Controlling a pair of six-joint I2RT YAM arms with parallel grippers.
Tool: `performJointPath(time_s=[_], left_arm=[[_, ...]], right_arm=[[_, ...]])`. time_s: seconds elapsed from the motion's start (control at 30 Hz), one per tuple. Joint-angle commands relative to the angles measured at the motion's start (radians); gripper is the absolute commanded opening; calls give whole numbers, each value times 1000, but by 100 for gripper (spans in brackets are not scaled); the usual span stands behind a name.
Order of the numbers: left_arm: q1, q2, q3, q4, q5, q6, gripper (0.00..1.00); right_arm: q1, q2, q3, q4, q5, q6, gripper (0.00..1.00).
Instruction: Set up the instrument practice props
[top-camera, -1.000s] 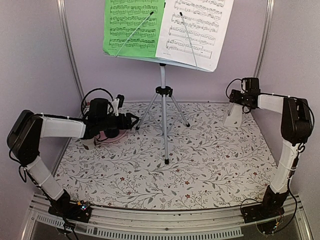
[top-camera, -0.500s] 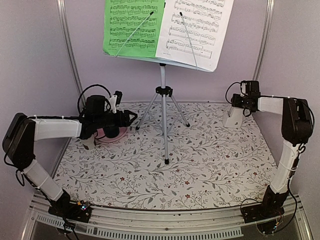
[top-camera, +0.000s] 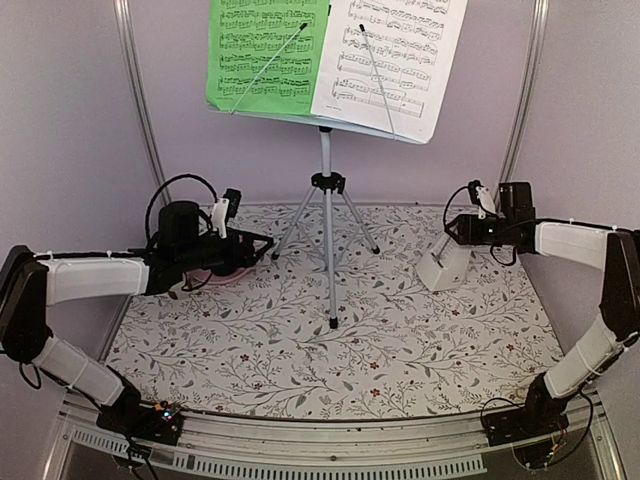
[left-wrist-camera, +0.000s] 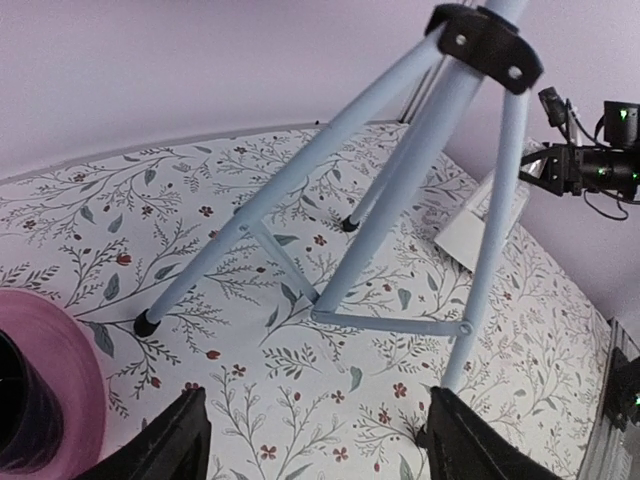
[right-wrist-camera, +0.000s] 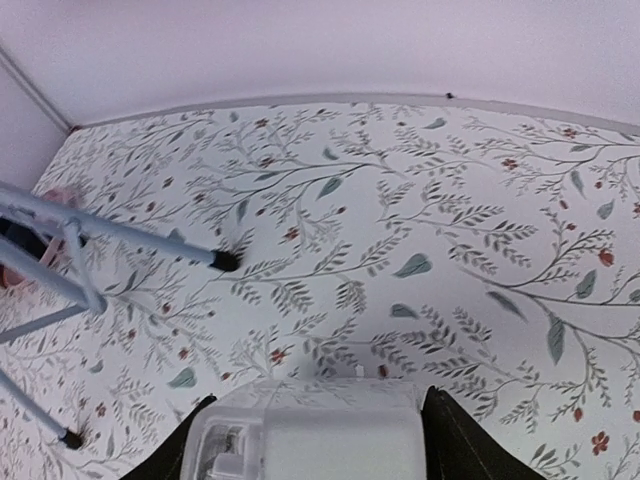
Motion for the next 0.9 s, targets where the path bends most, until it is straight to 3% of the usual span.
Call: performJointPath(time_s=[0.0,0.3,0.5,0.87], left_arm=[[-48,-60,-85,117,83,53,74],[-194,-108,-239,291,212,166,72],[-291,-136,-340,407,358,296,70],[-523,-232,-362,283,183,602,59]], right_arm=[[89,-202,-105,68,-164,-28,31],[297,-468,-260,41,-355,-68,29],[394,-556,-288,17,-521,-166,26],[619,-575,-190,-67,-631,-334,21]])
